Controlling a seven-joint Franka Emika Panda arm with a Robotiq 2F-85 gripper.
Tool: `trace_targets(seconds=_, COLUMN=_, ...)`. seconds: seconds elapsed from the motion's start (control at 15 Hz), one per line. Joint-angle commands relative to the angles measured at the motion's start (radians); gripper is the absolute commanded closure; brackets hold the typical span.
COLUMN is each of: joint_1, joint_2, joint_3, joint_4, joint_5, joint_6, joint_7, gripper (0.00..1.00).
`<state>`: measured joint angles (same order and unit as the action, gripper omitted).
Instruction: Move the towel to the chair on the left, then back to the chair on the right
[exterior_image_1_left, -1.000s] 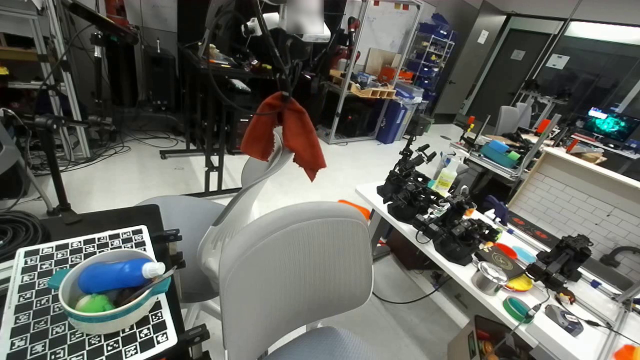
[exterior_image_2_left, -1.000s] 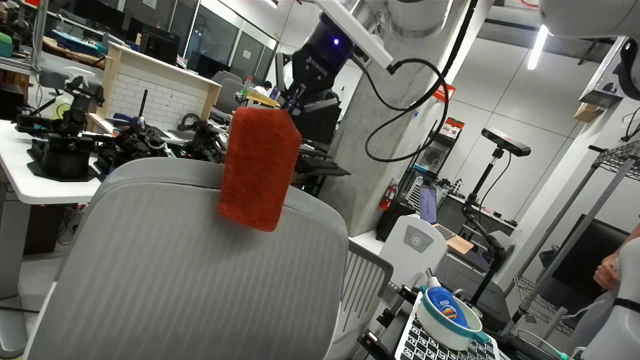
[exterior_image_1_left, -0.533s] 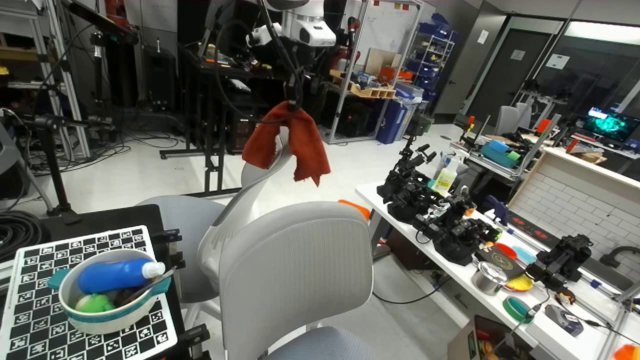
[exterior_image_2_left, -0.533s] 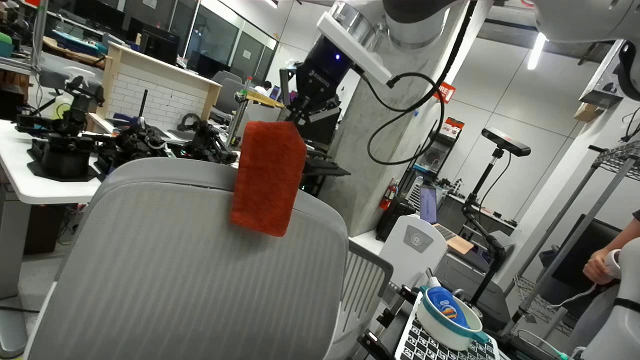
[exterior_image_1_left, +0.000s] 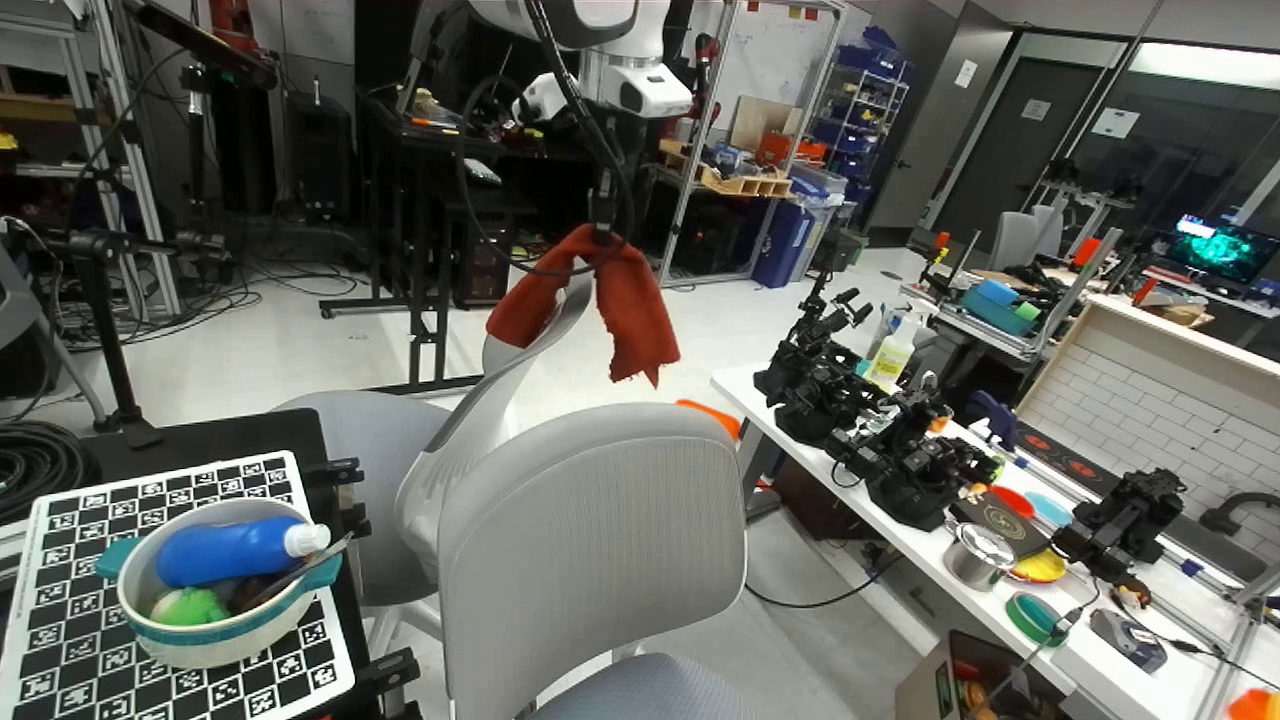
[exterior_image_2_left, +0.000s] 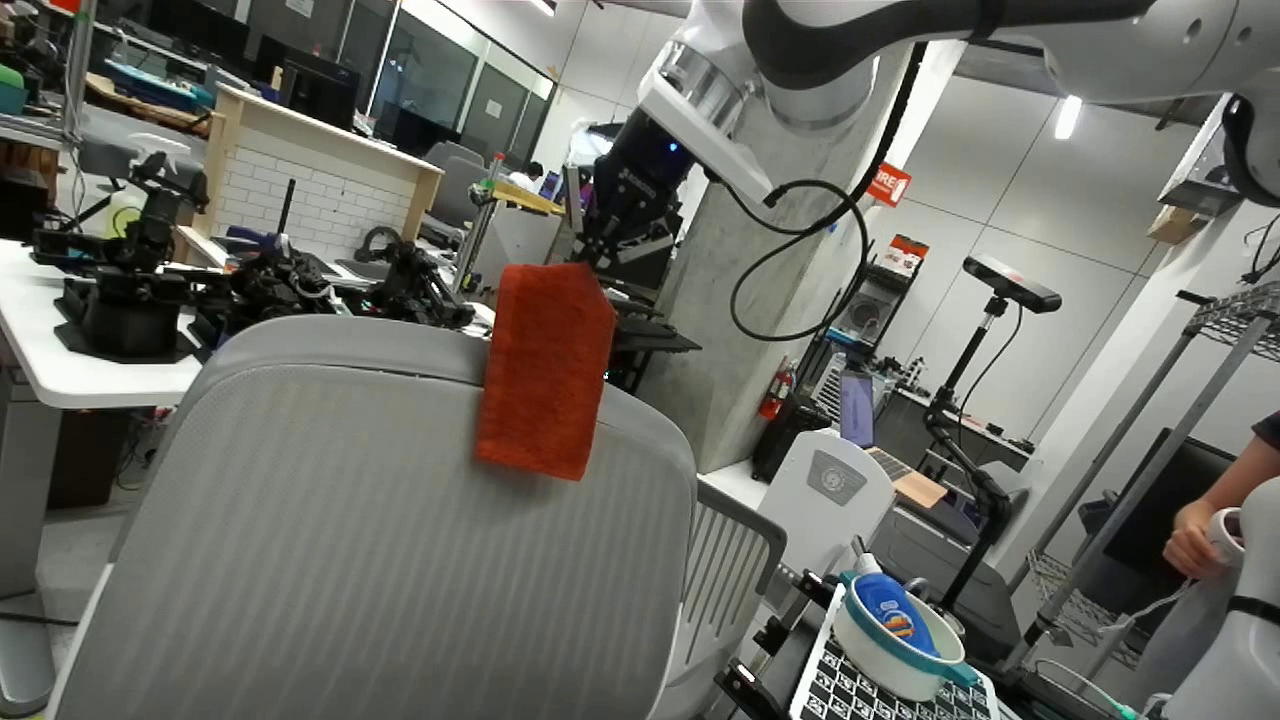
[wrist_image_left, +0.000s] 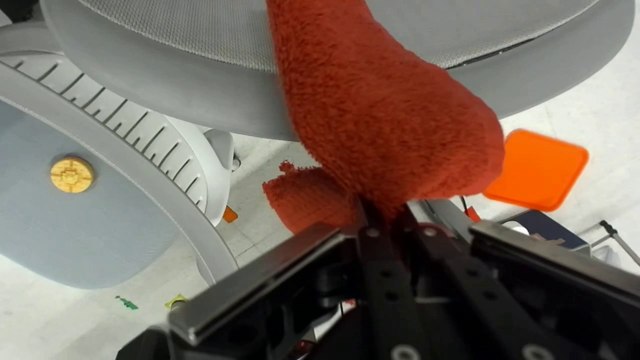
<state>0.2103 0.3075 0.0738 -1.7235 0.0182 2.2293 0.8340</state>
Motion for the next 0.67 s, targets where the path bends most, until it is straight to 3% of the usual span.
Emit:
trace_targets(seconds=0.0, joint_1=-0.001, joint_2=0.016, joint_3=-0.002, joint_4=0.0, joint_5=-0.006, joint_6=0.036, joint_7=-0.043, gripper=0.98)
trace_targets(seconds=0.6, joint_1=0.021, joint_2=0.026, joint_3=0.002, joint_4=-0.015, joint_5=0.0, joint_6=0.072, joint_7=-0.058, gripper=0.98)
